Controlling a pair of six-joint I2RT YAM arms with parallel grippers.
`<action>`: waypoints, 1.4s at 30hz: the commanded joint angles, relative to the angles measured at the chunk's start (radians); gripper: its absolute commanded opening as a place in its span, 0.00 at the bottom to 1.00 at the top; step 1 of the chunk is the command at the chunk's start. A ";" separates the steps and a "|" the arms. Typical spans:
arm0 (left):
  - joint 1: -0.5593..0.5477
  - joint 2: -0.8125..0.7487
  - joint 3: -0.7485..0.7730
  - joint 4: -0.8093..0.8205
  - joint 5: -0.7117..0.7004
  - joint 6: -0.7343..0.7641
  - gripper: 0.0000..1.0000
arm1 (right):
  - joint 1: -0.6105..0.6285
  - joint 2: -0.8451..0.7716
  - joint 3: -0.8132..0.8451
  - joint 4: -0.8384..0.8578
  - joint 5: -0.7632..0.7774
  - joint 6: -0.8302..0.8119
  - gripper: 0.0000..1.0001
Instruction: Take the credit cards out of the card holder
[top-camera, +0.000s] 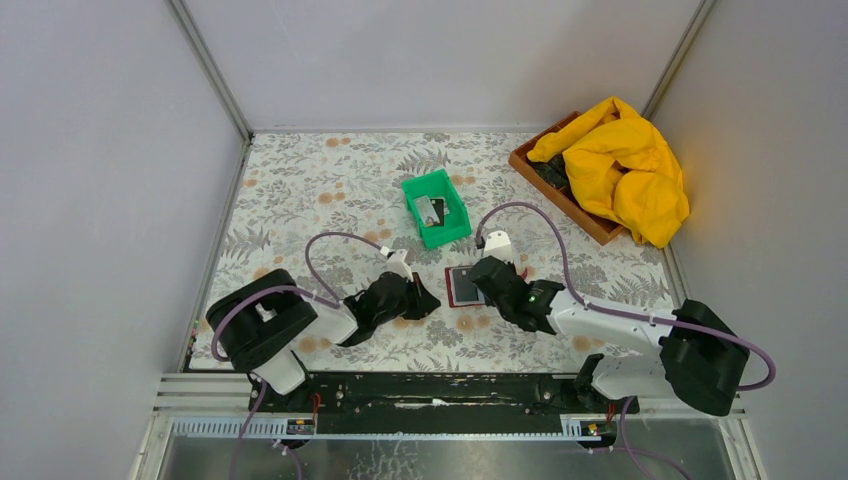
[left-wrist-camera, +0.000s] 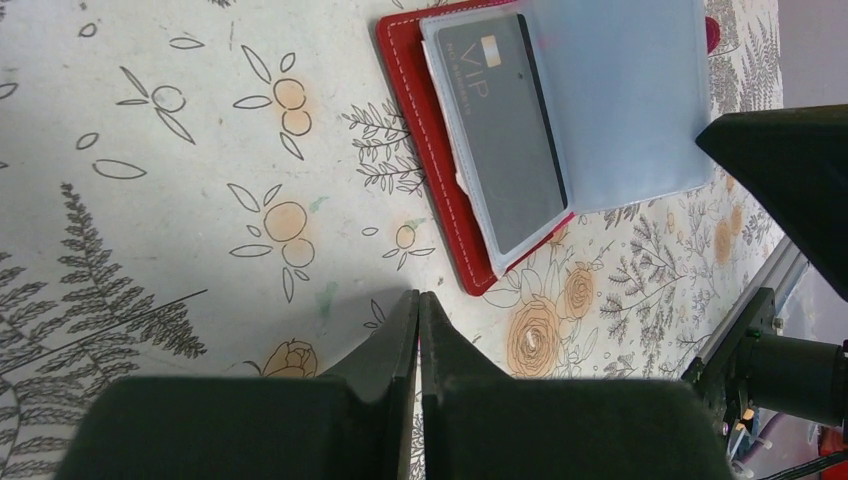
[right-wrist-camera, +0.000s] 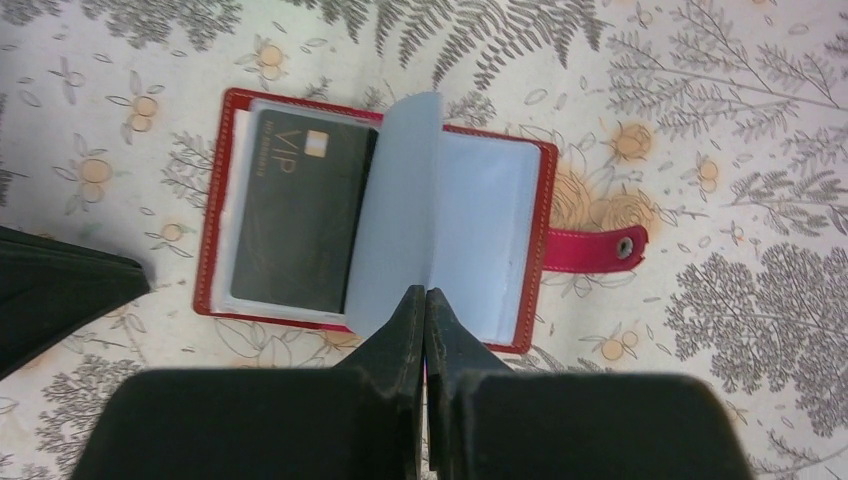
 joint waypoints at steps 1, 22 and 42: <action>0.002 0.031 0.021 0.042 0.016 0.008 0.04 | -0.005 -0.032 -0.018 -0.039 0.069 0.051 0.00; -0.020 -0.057 -0.009 0.159 0.015 0.084 0.01 | -0.017 -0.249 -0.139 0.150 -0.059 0.012 0.50; -0.021 0.091 0.162 0.103 0.134 0.144 0.00 | -0.278 -0.017 -0.266 0.582 -0.587 0.192 0.00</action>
